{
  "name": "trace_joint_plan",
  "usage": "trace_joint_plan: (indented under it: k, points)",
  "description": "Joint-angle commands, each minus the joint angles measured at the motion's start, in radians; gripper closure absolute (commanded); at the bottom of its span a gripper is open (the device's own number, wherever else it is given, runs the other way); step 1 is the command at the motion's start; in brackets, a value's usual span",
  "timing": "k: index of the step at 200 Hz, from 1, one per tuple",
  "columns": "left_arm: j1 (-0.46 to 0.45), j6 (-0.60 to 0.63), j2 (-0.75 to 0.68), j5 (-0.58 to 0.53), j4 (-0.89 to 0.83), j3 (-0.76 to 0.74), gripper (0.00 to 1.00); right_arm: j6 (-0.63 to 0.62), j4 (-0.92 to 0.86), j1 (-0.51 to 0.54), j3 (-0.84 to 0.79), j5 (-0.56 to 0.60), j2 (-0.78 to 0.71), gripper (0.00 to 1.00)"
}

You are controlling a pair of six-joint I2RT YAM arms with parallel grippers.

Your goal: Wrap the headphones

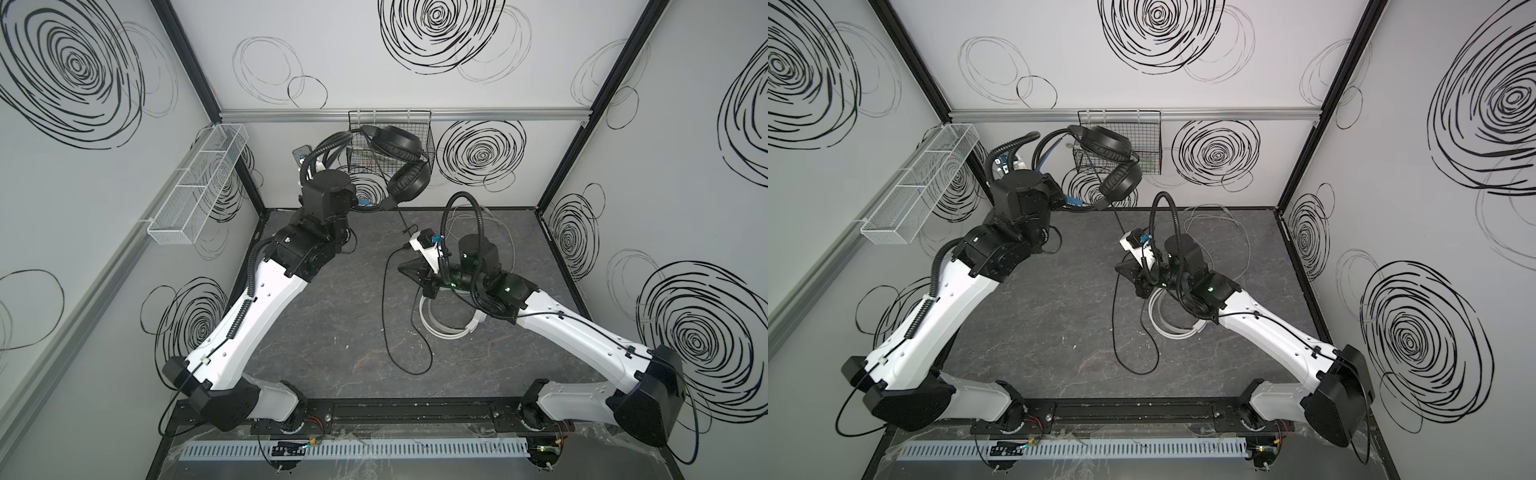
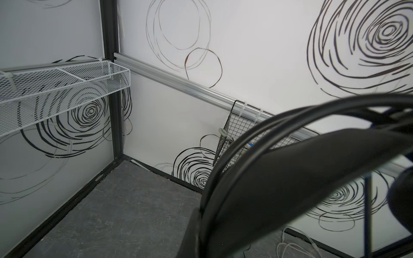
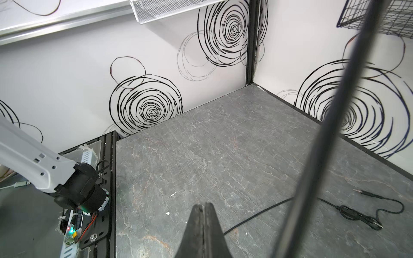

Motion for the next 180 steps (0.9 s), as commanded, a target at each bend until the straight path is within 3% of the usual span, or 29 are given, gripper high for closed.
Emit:
trace_joint_plan:
  k: [1,42,120,159,180]
  points:
    - [0.035,-0.056,0.008,-0.1,0.14,0.002,1.0,-0.065,-0.109,0.044,0.01,0.037,-0.007,0.97]
    - [0.068,-0.214,0.035,0.027,0.07,0.011,1.0,-0.126,-0.176,0.112,0.067,0.117,0.061,0.99]
    - [0.108,-0.407,0.029,0.272,0.037,0.04,1.0,-0.133,-0.11,0.111,0.032,0.14,0.112,1.0]
    - [0.116,-0.395,0.019,0.255,0.044,0.0,1.0,-0.14,-0.121,0.115,0.048,0.112,0.108,1.0]
    - [0.106,-0.3,0.018,0.163,0.069,-0.02,1.0,-0.149,-0.152,0.124,0.052,0.12,0.093,1.0]
